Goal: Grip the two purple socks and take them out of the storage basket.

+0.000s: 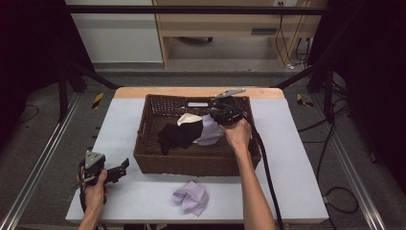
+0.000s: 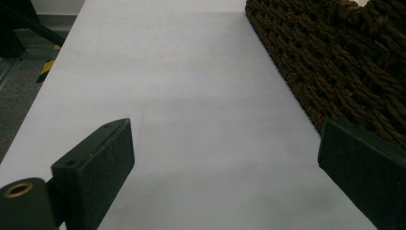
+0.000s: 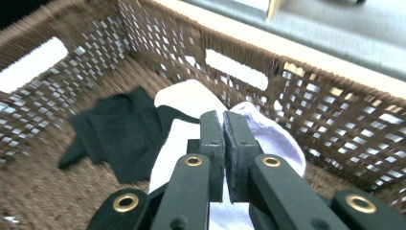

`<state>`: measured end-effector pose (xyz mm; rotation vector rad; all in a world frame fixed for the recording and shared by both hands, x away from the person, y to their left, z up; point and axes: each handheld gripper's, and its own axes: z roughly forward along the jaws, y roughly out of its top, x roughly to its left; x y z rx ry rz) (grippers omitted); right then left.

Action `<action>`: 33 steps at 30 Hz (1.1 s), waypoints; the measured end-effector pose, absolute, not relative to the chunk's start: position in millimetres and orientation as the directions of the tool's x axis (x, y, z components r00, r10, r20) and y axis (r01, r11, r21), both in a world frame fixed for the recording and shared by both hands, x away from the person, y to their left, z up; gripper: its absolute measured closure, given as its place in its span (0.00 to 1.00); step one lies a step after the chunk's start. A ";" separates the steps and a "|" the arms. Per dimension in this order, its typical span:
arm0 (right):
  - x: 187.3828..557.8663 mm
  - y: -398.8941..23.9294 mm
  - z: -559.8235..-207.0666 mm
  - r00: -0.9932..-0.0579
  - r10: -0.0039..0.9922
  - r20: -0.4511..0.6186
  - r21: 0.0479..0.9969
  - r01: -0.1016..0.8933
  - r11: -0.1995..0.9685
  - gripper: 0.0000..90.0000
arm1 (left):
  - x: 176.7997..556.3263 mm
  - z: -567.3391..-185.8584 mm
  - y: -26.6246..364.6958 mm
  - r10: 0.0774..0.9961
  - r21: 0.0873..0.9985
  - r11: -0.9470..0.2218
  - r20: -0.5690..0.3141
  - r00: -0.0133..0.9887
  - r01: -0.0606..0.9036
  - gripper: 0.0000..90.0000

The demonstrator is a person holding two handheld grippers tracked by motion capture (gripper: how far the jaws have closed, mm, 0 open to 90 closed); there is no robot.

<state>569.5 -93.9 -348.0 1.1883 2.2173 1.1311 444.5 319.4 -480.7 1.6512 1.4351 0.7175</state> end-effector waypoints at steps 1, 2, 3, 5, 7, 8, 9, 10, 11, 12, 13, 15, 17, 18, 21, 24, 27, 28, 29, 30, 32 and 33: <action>565.8 -95.4 -343.4 -0.576 0.816 0.041 0.806 0.501 0.314 0.98 | 444.4 -480.7 319.5 0.978 0.858 -0.020 -0.091 0.190 0.513 0.06; 558.0 -98.2 -333.7 -0.590 0.807 0.026 0.829 0.464 0.313 0.98 | 444.6 -480.8 319.5 0.978 0.858 -0.020 -0.091 0.189 0.514 0.06; 553.9 -99.7 -328.4 -0.596 0.803 0.029 0.841 0.448 0.303 0.98 | 444.6 -480.8 319.4 0.978 0.857 -0.020 -0.091 0.189 0.514 0.06; 546.4 -102.7 -317.1 -0.608 0.793 0.026 0.865 0.412 0.287 0.98 | 444.6 -480.8 319.4 0.978 0.858 -0.020 -0.091 0.189 0.514 0.06; 542.7 -103.8 -311.5 -0.615 0.788 0.028 0.876 0.396 0.277 0.98 | 444.6 -480.8 319.5 0.978 0.857 -0.020 -0.091 0.189 0.514 0.06; 538.3 -104.8 -304.5 -0.625 0.781 0.021 0.886 0.374 0.275 0.98 | 444.6 -480.8 319.4 0.978 0.857 -0.020 -0.091 0.190 0.514 0.06; 531.8 -105.1 -295.2 -0.637 0.771 0.007 0.900 0.340 0.272 0.98 | 444.5 -480.8 319.4 0.978 0.858 -0.020 -0.091 0.189 0.514 0.06; 528.3 -104.9 -290.3 -0.646 0.764 0.006 0.909 0.321 0.264 0.98 | 444.5 -480.8 319.4 0.978 0.858 -0.020 -0.090 0.189 0.514 0.06; 528.3 -104.9 -290.3 -0.646 0.764 0.006 0.909 0.321 0.264 0.98 | 444.5 -480.8 319.4 0.978 0.858 -0.020 -0.090 0.189 0.514 0.06; 520.5 -103.4 -279.7 -0.664 0.748 0.000 0.924 0.286 0.253 0.98 | 444.4 -480.7 319.4 0.978 0.858 -0.020 -0.091 0.190 0.513 0.06; 520.5 -103.4 -279.7 -0.664 0.748 0.000 0.924 0.286 0.253 0.98 | 444.4 -480.7 319.4 0.978 0.858 -0.020 -0.091 0.190 0.513 0.06; 510.2 -101.5 -267.6 -0.685 0.728 -0.016 0.939 0.240 0.246 0.98 | 444.3 -480.6 319.6 0.978 0.858 -0.019 -0.092 0.189 0.513 0.06; 502.4 -101.2 -259.9 -0.700 0.714 -0.023 0.948 0.211 0.237 0.98 | 444.4 -480.7 319.5 0.977 0.858 -0.020 -0.091 0.190 0.513 0.06; 498.3 -101.1 -256.5 -0.707 0.707 -0.028 0.952 0.197 0.234 0.98 | 444.4 -480.7 319.4 0.977 0.858 -0.020 -0.091 0.191 0.514 0.06; 486.3 -100.0 -248.4 -0.733 0.679 -0.032 0.960 0.166 0.224 0.98 | 444.3 -480.7 319.4 0.977 0.858 -0.021 -0.091 0.191 0.513 0.06; 476.4 -98.7 -244.1 -0.752 0.658 -0.038 0.966 0.142 0.218 0.98 | 444.3 -480.7 319.3 0.977 0.858 -0.021 -0.090 0.191 0.513 0.06; 460.5 -96.1 -239.1 -0.791 0.611 -0.037 0.973 0.110 0.201 0.98 | 444.5 -480.7 319.4 0.978 0.858 -0.021 -0.090 0.190 0.514 0.06; 456.7 -95.4 -238.0 -0.803 0.594 -0.036 0.974 0.105 0.200 0.98 | 444.5 -480.7 319.4 0.978 0.858 -0.021 -0.090 0.190 0.514 0.06; 452.5 -94.8 -237.1 -0.811 0.584 -0.035 0.974 0.102 0.201 0.98 | 444.5 -480.7 319.3 0.977 0.858 -0.021 -0.090 0.191 0.514 0.06; 452.5 -94.8 -237.1 -0.811 0.584 -0.035 0.974 0.102 0.201 0.98 | 444.5 -480.7 319.3 0.977 0.858 -0.021 -0.090 0.191 0.514 0.06; 445.1 -93.4 -236.6 -0.828 0.560 -0.034 0.975 0.095 0.201 0.98 | 444.4 -480.7 319.3 0.977 0.858 -0.021 -0.090 0.192 0.513 0.06; 438.0 -91.9 -238.1 -0.842 0.539 -0.035 0.974 0.092 0.207 0.98 | 444.6 -480.7 319.3 0.977 0.857 -0.022 -0.090 0.191 0.514 0.06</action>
